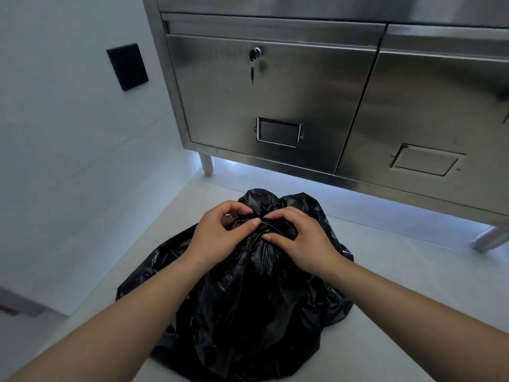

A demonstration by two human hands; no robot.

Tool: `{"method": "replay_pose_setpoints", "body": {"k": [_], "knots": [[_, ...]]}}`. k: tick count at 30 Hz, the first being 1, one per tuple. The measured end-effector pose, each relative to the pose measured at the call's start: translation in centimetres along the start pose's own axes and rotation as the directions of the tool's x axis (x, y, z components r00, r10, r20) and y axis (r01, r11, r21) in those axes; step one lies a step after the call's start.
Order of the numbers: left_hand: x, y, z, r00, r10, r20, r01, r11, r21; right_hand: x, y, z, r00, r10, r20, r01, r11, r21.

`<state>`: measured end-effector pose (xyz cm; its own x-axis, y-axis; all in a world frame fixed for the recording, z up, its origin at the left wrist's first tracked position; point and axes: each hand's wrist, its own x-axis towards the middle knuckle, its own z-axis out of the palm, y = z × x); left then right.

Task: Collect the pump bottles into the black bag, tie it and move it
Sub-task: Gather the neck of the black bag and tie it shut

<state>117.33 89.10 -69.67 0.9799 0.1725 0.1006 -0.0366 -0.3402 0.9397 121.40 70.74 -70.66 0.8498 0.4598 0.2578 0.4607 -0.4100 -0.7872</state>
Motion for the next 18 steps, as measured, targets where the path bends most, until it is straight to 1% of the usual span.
{"method": "replay_pose_setpoints", "body": {"k": [3,6,8,10,12,14,18], "knots": [[0.6,1.6,-1.3,0.999,-0.031,-0.01,0.03,0.997,-0.071,0.3,-0.9,-1.0,0.999,0.042,-0.022,-0.042,0.999,-0.01],[1.1,4.1,-2.9,0.998,-0.037,-0.041,0.034,0.997,-0.064,0.4,-2.8,-2.1,0.995,0.104,-0.002,-0.104,0.995,-0.002],[0.5,5.7,-3.7,0.996,-0.085,-0.015,0.083,0.993,-0.078,0.3,-5.0,-2.8,0.991,0.136,-0.007,-0.136,0.991,0.014],[-0.8,7.4,-4.6,0.987,-0.151,0.052,0.154,0.986,-0.06,-0.2,-7.8,-3.5,0.986,0.165,-0.018,-0.165,0.986,0.013],[-2.3,9.5,-5.7,0.975,-0.195,0.109,0.197,0.98,-0.004,-0.7,-11.1,-4.4,0.98,0.196,-0.029,-0.195,0.981,0.01],[-3.5,12.5,-7.1,0.968,-0.221,0.119,0.221,0.975,0.017,-0.8,-14.7,-5.7,0.974,0.224,-0.042,-0.223,0.975,0.018],[-4.1,20.7,-11.0,0.962,-0.249,0.109,0.251,0.968,-0.009,0.8,-22.9,-9.5,0.965,0.246,-0.092,-0.239,0.968,0.079]]}}
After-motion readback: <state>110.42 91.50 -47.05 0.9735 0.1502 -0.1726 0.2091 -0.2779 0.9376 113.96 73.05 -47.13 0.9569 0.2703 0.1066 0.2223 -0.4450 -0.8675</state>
